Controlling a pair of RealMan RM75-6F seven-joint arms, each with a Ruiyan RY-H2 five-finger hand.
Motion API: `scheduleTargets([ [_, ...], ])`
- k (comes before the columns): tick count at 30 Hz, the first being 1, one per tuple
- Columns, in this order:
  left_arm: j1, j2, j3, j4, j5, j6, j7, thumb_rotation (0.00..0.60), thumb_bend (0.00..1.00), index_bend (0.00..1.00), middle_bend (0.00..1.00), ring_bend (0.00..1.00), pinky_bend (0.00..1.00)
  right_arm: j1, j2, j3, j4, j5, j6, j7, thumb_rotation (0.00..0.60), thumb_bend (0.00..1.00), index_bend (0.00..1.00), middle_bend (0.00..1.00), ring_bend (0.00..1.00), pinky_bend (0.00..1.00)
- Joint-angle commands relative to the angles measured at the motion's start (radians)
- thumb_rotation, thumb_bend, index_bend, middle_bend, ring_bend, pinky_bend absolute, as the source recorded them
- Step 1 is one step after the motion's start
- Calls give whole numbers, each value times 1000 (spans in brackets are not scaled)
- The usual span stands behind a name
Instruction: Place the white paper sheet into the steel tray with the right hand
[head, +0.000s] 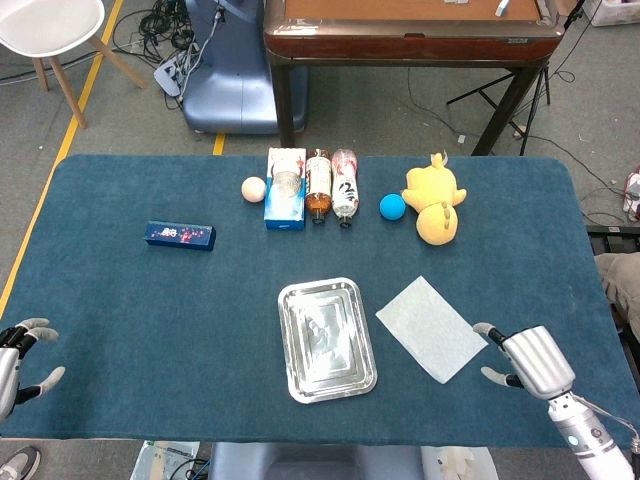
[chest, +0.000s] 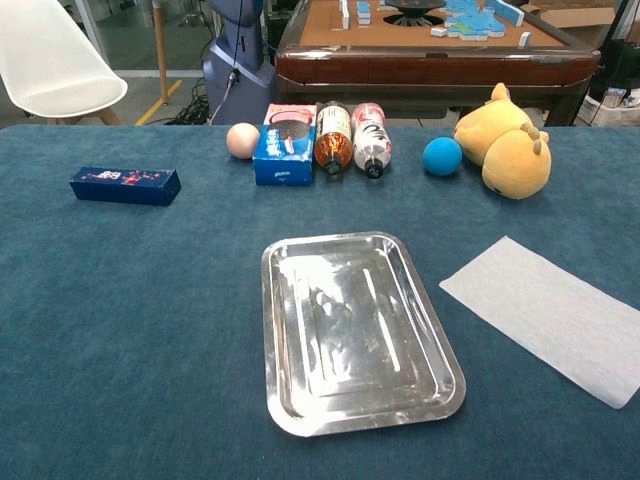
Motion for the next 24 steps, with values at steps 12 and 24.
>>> scheduleTargets([
  [12, 4, 5, -4, -1, -1, 8, -10, 600, 161, 422, 315, 337, 595, 40, -73, -52, 75, -45, -66, -40, 600, 0, 344, 1000, 1000, 1000],
  [24, 5, 7, -5, -2, -1, 8, -13, 600, 161, 422, 316, 337, 595, 51, -124, -76, 137, -64, -75, -85, 600, 0, 344, 1000, 1000, 1000],
])
